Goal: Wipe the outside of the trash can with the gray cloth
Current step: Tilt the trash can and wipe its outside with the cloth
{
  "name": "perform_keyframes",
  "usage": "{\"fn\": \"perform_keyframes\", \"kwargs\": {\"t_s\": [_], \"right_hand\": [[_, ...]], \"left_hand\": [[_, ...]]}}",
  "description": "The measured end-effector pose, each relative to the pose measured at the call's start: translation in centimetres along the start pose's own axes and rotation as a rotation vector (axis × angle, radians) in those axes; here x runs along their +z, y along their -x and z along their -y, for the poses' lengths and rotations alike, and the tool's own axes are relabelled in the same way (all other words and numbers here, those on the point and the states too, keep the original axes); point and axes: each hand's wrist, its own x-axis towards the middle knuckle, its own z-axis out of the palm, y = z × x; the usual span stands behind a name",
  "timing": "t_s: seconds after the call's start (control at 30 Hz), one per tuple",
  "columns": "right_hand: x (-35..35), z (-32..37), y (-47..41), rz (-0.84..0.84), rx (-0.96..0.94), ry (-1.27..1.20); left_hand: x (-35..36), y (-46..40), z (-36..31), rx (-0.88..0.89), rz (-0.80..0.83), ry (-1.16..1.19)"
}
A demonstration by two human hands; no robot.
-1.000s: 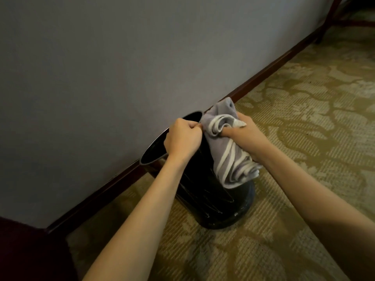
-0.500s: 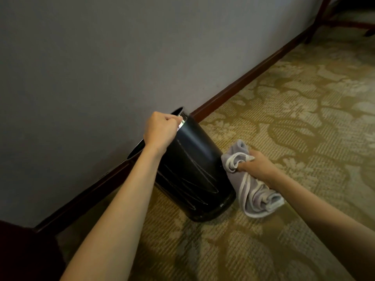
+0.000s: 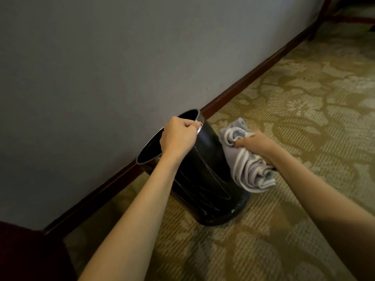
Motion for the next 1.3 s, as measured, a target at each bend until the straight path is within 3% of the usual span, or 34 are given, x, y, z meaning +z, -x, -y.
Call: {"fn": "perform_keyframes", "kwargs": {"t_s": [0.2,0.43,0.53,0.83,1.17,1.3], "right_hand": [[-0.9,-5.0,2.1,0.042,0.05,0.084],[1.1,-0.9,4.3,-0.048,-0.339,0.037],[2.2,1.4,4.3,-0.057,-0.406,0.002],[2.0,-5.0,3.2,-0.088,-0.105,0.086],[2.2,-4.4,1.6,-0.149,-0.086,0.206],[2.4,-3.9,1.1,-0.156,-0.09,0.241]], "left_hand": [[0.2,-1.2,-0.3,0.001,0.025,0.032],[1.0,-2.0,-0.7,0.007,0.025,0.002],[0.6,-2.1,-0.9,0.019,0.042,-0.01],[-2.9,-4.1,-0.6,-0.02,0.104,-0.193],[-5.9,-3.6,1.9,0.065,0.233,-0.17],[-9.2,-2.8,4.5,0.069,0.414,-0.034]]}}
